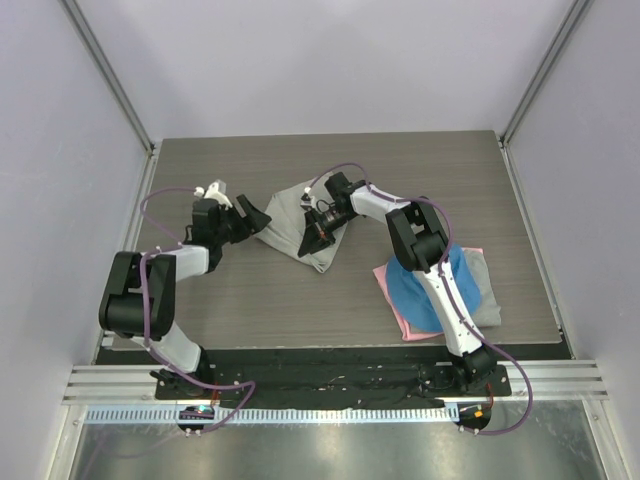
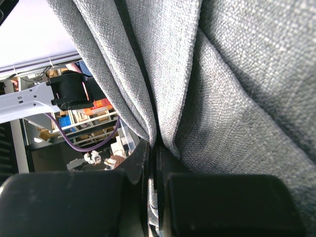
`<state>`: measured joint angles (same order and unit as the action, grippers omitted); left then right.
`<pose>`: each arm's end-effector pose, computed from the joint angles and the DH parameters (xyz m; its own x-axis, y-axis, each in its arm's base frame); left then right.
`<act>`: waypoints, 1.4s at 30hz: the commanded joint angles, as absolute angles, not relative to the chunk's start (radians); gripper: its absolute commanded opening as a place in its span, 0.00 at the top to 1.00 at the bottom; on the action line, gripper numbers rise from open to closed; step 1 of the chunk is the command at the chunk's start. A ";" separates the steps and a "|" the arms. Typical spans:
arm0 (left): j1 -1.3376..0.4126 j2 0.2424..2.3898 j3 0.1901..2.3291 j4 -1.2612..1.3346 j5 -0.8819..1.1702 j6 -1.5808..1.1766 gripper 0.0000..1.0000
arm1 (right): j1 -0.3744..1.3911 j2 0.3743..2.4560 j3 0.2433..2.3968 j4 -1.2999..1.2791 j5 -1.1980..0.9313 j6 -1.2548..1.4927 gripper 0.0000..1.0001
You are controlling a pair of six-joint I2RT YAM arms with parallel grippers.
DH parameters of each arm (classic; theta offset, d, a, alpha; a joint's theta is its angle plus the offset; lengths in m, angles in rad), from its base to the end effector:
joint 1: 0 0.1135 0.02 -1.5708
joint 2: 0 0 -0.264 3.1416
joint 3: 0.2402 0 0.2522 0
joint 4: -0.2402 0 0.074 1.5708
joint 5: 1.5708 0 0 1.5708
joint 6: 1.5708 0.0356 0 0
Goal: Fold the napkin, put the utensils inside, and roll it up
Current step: Place the utensil onto the napkin
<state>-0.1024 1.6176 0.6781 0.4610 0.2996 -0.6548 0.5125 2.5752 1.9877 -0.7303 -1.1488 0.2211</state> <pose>0.3185 -0.0433 0.1651 -0.5815 -0.5252 -0.6213 0.0052 0.7613 -0.6484 0.4217 0.2745 0.0836 -0.9109 -0.4095 -0.0505 -0.2051 0.3432 0.9166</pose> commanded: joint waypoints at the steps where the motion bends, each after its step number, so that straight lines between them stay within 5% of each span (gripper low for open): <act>1: -0.097 1.669 0.695 0.519 0.301 -0.686 0.26 | 0.502 2.623 1.997 -0.684 -1.026 0.216 0.99; 21: -0.097 1.752 0.773 0.387 0.250 -0.624 0.53 | 0.500 2.629 1.996 -0.680 -1.023 0.221 0.99; 29: -0.098 1.795 0.868 0.207 0.242 -0.611 0.84 | 0.502 2.565 1.982 -0.680 -0.960 0.210 0.97; 36: -0.097 1.813 0.954 0.028 0.261 -0.577 1.00 | 0.505 2.395 1.922 -0.660 -0.844 0.144 0.66; 38: -0.097 1.813 0.969 -0.024 0.264 -0.566 1.00 | 0.512 2.302 1.879 -0.635 -0.761 0.115 0.38; 42: -0.097 1.833 1.015 -0.103 0.284 -0.557 1.00 | 0.537 2.122 1.662 -0.455 -0.595 0.063 0.28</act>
<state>-0.1047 1.8091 0.9638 0.0299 0.2901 -0.6003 0.5247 2.3203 1.8164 -0.6189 -0.8501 0.1493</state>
